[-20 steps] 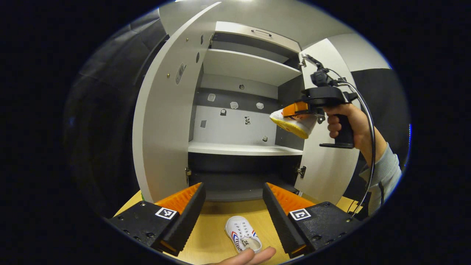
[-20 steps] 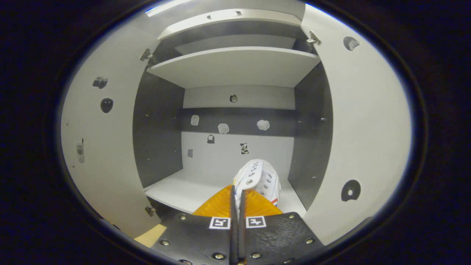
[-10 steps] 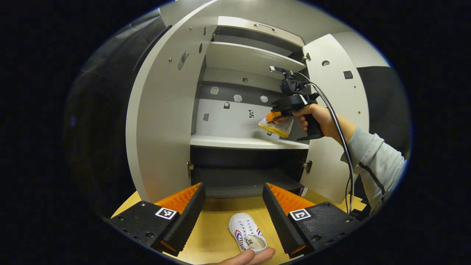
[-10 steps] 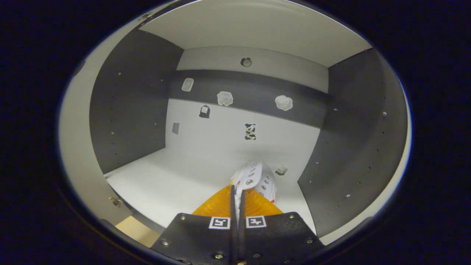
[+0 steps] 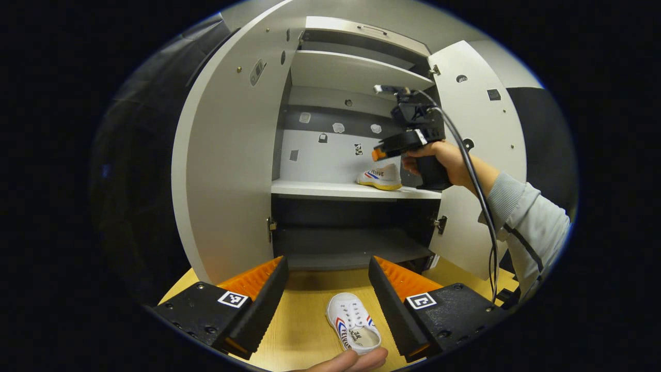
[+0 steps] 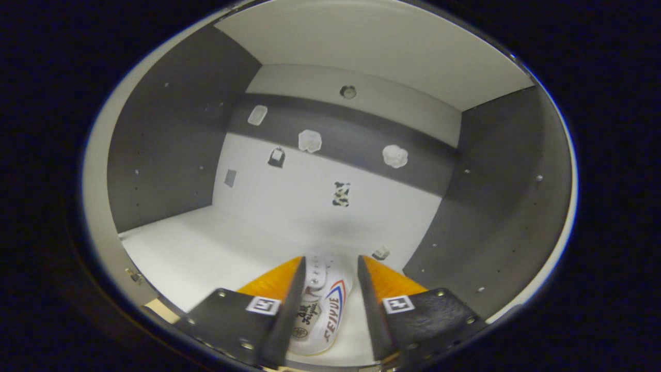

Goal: Grab one shoe with the right hand and put it into the shoe cabinet, grab the other shoe with the left hand and put it into the shoe cabinet; then close the right door with the right hand and the left door with the left hand.

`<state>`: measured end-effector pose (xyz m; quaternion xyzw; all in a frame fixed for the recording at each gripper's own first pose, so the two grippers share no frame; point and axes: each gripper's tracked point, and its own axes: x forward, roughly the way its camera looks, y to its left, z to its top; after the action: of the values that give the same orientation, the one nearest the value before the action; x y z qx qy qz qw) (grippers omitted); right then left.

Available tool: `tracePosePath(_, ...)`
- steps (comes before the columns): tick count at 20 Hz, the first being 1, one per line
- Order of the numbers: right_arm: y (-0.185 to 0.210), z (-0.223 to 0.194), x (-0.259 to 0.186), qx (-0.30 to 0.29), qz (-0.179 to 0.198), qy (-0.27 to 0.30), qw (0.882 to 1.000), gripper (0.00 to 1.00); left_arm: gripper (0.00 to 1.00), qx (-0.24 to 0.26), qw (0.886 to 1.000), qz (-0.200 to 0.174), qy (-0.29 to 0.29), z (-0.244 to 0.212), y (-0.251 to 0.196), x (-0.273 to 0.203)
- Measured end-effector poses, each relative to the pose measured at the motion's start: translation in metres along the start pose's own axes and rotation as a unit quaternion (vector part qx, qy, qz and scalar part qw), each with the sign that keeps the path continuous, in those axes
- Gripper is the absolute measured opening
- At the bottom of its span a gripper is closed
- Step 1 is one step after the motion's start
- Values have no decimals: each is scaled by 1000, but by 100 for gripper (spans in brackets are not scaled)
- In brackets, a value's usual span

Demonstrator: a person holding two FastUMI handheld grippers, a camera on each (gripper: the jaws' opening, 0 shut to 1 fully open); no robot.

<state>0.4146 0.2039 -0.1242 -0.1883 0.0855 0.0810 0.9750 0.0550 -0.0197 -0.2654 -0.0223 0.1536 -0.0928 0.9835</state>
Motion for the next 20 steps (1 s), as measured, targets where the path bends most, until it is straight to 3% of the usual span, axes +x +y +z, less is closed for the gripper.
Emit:
tracePosePath(2,1,8,-26,24,2,-19,1000,99,96,-3,1000,1,7,-6,0,2)
tracePosePath(7,-8,6,-110,50,-21,-42,998,99,96,-11,996,-8,87,-59,-7,15)
tracePosePath(12,-3,-19,-186,88,-5,-58,994,98,95,0,988,-1,156,-121,-7,29)
tracePosePath(16,1,-52,-233,115,-13,-63,991,98,94,1,972,-8,233,-178,-11,31)
tracePosePath(20,32,-97,-273,113,13,-54,992,98,89,2,958,-3,287,-219,-6,36)
